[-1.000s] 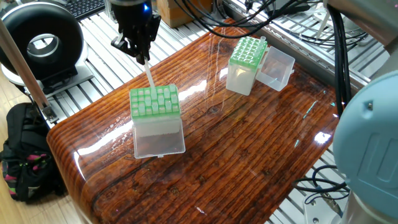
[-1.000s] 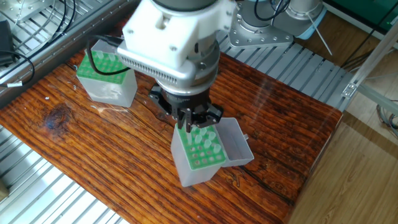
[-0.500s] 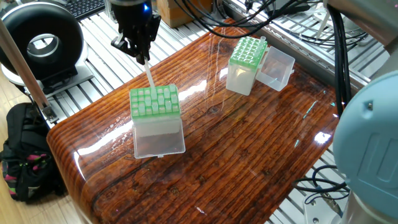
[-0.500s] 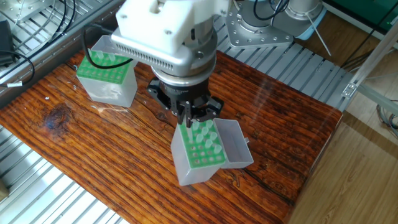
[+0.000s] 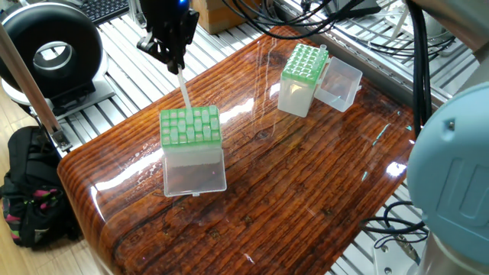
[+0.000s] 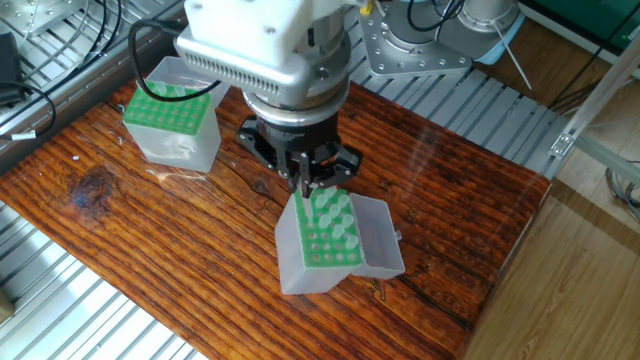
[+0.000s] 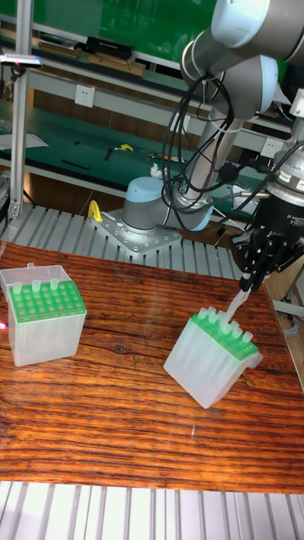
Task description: Transfer all large pipette tips from one holder to another
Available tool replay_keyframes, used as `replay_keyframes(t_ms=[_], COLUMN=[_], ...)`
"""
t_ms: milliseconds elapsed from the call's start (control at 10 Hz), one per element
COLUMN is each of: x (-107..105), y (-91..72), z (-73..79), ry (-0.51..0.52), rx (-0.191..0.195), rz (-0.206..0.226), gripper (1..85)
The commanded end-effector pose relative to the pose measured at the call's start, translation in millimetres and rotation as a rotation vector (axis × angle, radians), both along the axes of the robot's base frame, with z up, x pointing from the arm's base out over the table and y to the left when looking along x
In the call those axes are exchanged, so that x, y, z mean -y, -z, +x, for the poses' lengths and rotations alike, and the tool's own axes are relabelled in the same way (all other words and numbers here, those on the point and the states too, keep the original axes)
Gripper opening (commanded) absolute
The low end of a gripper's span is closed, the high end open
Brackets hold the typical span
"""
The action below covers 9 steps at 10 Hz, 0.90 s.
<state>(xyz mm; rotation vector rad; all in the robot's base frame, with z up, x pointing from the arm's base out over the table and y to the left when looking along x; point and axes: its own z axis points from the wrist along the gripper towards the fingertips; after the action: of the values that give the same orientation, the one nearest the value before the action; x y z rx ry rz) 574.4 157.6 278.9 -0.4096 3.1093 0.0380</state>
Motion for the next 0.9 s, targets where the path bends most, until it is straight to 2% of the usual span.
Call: replay_keyframes(t_ms=[0,700,800], x=[-4.2,-4.0,-6.9], y=[-8.1,-16.1,-17.3], z=[-5.6,-14.6,-16.0], ry=[0.0,-0.001,0.002], rx=[-0.003,-0.009,-0.011], rz=[0.014,0.017,0.03], gripper=[16.3,15.7,15.7])
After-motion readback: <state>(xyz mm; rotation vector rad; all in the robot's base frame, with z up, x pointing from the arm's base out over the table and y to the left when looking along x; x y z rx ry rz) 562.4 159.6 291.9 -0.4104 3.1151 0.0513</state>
